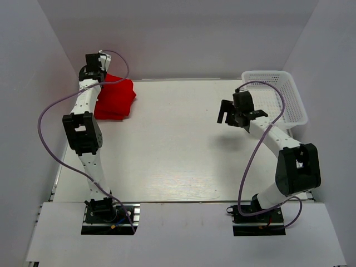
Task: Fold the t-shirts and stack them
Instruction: Put the neatly folded tshirt into the corner of the board with the left arm
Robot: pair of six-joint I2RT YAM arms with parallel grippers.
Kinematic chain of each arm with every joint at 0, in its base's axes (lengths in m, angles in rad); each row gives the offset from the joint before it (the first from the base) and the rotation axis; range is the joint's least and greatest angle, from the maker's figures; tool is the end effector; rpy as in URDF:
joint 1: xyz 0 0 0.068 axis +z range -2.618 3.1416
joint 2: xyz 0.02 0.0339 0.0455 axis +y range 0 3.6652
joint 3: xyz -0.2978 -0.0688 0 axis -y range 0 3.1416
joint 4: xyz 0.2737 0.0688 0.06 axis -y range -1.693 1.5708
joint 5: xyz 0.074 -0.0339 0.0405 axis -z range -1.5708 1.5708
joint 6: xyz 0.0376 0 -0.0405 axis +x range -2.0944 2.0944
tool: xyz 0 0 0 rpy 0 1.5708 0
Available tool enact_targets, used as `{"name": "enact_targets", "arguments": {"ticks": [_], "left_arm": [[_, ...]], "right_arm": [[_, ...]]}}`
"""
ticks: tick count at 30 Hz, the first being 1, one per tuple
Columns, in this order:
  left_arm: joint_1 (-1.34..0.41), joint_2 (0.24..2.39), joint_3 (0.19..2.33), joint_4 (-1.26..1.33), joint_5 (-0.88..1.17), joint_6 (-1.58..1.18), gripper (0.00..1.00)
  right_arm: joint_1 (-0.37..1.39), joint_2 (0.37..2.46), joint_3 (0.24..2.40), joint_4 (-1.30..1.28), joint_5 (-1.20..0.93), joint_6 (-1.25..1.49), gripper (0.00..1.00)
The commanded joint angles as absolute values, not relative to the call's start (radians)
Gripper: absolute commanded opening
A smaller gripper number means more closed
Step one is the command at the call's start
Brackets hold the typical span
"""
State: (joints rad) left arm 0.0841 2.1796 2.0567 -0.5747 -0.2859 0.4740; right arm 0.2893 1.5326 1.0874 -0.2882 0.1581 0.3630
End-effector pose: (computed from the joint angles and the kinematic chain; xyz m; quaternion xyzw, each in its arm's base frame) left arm 0.5508 0.0571 0.3131 0.1147 0.8916 0.2394 0.3668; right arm 0.3506 0.0982 0.2730 0.0656 0.9090 0.0615 0.4070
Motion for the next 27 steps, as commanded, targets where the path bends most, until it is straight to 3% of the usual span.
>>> {"name": "enact_targets", "arguments": {"ticks": [1, 9, 10, 12, 13, 14, 15, 16, 27], "left_arm": [[0.1, 2.166, 2.103, -0.543, -0.322, 0.456, 0.0], [0.13, 2.197, 2.094, -0.522, -0.353, 0.456, 0.0], [0.13, 2.197, 2.103, -0.522, -0.353, 0.456, 0.09], [0.141, 2.207, 2.103, -0.522, -0.368, 0.443, 0.16], [0.141, 2.207, 2.112, -0.522, -0.391, 0.443, 0.47], [0.141, 2.207, 2.112, -0.522, -0.391, 0.443, 0.68], [0.141, 2.207, 2.112, -0.522, -0.4, 0.443, 0.76], [0.141, 2.207, 2.112, -0.534, -0.388, 0.433, 1.0], [0.127, 2.076, 2.134, -0.646, -0.264, 0.281, 1.0]], "right_arm": [[0.288, 1.543, 1.138, -0.302, 0.176, 0.354, 0.9], [0.293, 1.594, 1.186, -0.348, 0.175, 0.342, 0.9], [0.291, 1.595, 1.198, -0.354, 0.173, 0.339, 0.9], [0.29, 1.6, 1.206, -0.364, 0.172, 0.336, 0.9], [0.291, 1.597, 1.204, -0.367, 0.163, 0.337, 0.9], [0.29, 1.597, 1.204, -0.367, 0.161, 0.336, 0.9], [0.291, 1.597, 1.209, -0.367, 0.158, 0.334, 0.9], [0.291, 1.591, 1.213, -0.371, 0.152, 0.33, 0.9], [0.293, 1.413, 1.111, -0.351, 0.146, 0.321, 0.9]]}}
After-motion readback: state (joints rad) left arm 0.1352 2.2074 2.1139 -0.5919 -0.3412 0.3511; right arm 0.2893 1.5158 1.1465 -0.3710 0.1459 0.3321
